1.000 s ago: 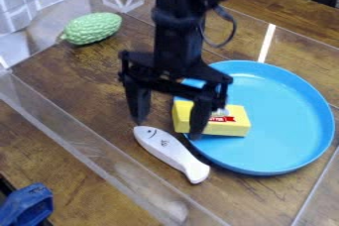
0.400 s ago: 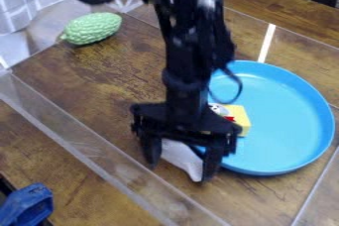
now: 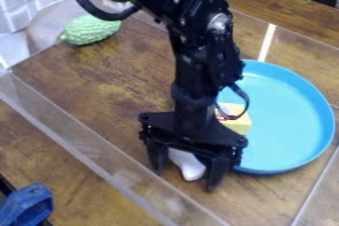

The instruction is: Remove the white object from inside the blue tray and put it on the table

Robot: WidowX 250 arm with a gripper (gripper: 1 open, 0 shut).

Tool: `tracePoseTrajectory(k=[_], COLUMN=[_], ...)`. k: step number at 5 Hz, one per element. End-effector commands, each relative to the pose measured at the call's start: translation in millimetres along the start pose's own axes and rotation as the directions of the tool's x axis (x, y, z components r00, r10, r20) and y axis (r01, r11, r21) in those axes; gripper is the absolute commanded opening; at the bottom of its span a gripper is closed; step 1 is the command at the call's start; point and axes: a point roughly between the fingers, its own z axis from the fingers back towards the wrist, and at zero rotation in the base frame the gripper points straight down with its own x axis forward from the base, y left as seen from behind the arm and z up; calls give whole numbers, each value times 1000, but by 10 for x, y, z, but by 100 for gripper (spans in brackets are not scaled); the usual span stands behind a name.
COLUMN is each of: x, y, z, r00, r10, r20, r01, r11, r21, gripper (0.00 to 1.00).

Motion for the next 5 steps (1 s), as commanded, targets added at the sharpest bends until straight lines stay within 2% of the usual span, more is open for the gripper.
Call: tracePoseTrajectory(k=[1,5], x=[165,397], y=[-59,-177], z=[180,198], r00=[998,993], r10=[-17,-48], r20=[61,104], r01=[19,57], r11=[999,995], r21=[-32,-87], gripper=[100,100])
